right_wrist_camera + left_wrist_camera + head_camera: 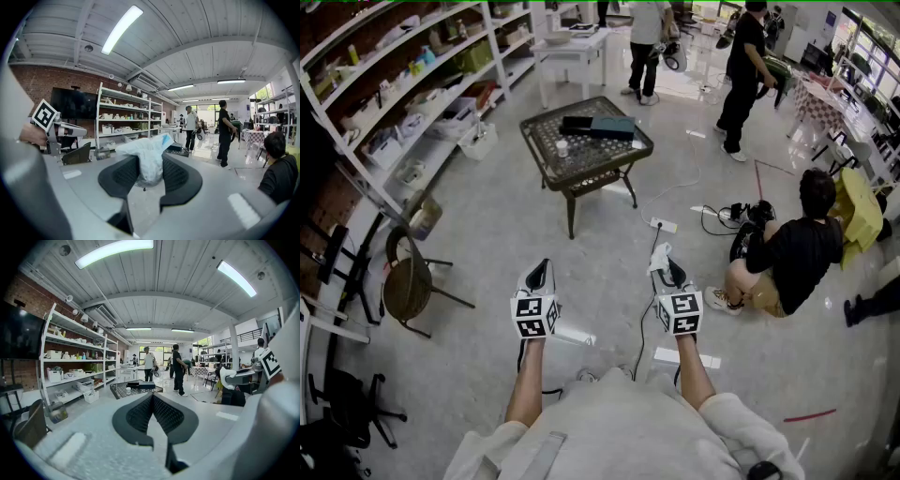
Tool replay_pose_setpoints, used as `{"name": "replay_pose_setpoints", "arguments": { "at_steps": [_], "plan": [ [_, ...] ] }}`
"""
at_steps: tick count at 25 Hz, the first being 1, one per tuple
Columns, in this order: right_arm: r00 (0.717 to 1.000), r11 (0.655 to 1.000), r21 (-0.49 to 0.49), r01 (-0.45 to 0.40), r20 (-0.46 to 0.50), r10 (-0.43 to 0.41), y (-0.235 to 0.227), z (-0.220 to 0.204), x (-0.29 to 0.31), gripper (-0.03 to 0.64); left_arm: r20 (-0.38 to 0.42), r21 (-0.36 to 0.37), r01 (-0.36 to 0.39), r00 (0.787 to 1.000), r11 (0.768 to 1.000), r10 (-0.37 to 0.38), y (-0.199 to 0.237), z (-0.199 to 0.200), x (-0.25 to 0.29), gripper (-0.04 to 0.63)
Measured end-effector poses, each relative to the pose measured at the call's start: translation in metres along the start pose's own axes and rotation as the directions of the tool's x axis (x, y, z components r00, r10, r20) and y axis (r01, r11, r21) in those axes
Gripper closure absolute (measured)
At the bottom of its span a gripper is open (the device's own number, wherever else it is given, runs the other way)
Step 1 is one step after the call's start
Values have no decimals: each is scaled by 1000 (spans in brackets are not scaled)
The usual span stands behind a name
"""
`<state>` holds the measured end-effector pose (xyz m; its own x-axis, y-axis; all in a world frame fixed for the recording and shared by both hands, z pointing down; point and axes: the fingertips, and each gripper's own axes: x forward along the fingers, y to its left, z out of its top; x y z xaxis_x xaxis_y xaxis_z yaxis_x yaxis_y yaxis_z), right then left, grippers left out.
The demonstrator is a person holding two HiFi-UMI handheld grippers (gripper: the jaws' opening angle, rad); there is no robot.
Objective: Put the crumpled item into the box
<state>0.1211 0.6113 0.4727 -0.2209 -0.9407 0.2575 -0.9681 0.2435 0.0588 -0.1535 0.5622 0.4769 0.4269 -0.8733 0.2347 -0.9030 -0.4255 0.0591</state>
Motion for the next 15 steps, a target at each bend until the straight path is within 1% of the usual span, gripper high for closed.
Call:
{"name": "replay_pose_setpoints", "arguments": {
  "at_steps": [8,15],
  "plan": [
    [1000,1000,-3,-21,-10,21,3,-1,4,486,-9,5,-3,1000,1000,3,0,0,1,589],
    [999,999,6,-36,9,36,-8,-1,6,485,-12,12,-10,1000,1000,10,-9,1,6,589]
  ]
}}
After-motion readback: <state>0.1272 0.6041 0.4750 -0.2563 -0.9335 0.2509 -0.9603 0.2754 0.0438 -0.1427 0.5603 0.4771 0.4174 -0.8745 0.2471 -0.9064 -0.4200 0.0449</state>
